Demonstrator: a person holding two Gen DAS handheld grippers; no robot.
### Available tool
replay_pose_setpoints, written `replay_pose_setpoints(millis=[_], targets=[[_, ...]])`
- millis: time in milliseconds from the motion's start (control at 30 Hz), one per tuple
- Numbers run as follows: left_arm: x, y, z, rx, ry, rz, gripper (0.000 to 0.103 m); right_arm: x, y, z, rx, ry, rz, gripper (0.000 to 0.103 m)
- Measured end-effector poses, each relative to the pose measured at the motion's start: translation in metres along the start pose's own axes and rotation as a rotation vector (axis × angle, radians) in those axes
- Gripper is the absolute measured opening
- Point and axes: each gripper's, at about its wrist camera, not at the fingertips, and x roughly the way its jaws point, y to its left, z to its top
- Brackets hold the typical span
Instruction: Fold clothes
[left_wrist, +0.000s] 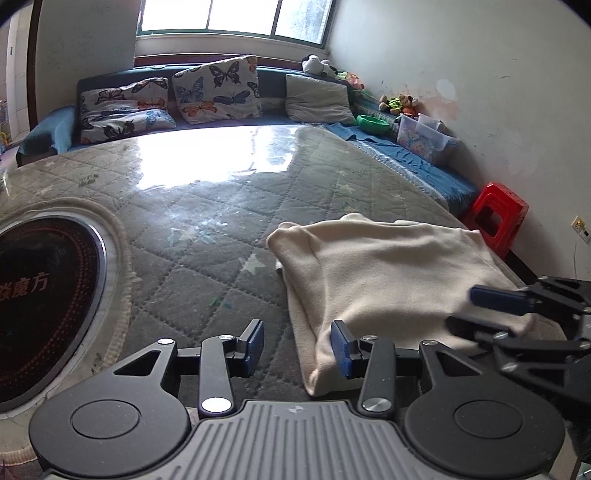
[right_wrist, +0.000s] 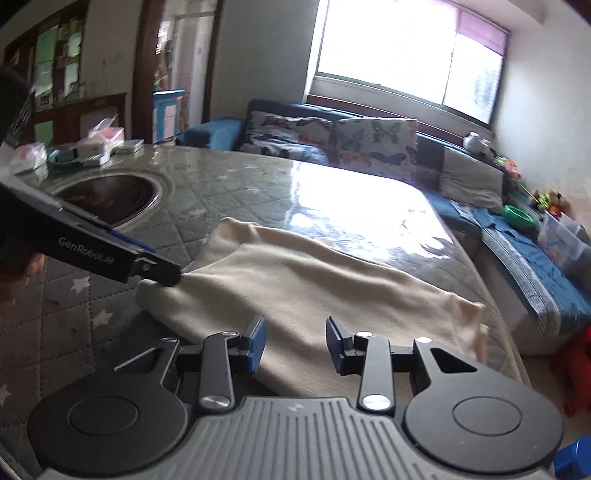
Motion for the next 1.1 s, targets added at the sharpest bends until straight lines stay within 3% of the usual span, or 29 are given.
replay_pose_setpoints(millis=[200, 300, 467, 700, 900, 1100], targets=[[0.000, 0.005, -0.001, -0.016, 0.003, 0.011, 0.043, 0.005, -0.021, -0.025, 0.096, 0.085, -0.035, 0.035], [-0.003, 0.004, 0.003, -0.017, -0.009, 0.005, 0.043, -0.005, -0.031, -0.026, 0.134, 0.056, -0.021, 0.035], [-0.001, 0.001, 0.014, -0.022, -0.020, -0.003, 0.043, -0.011, -0.064, -0.020, 0.222, 0.013, -0.103, 0.035], [0.016, -0.006, 0.025, -0.010, -0.011, 0.013, 0.041, 0.017, -0.101, -0.027, 0.321, 0.063, -0.127, 0.034], [0.028, -0.004, 0.028, -0.001, 0.013, 0.032, 0.041, 0.014, -0.104, -0.010, 0.293, 0.029, -0.138, 0.034], [0.037, -0.003, 0.030, -0.009, 0.033, 0.039, 0.041, 0.042, -0.121, 0.012, 0.316, 0.014, -0.142, 0.034]])
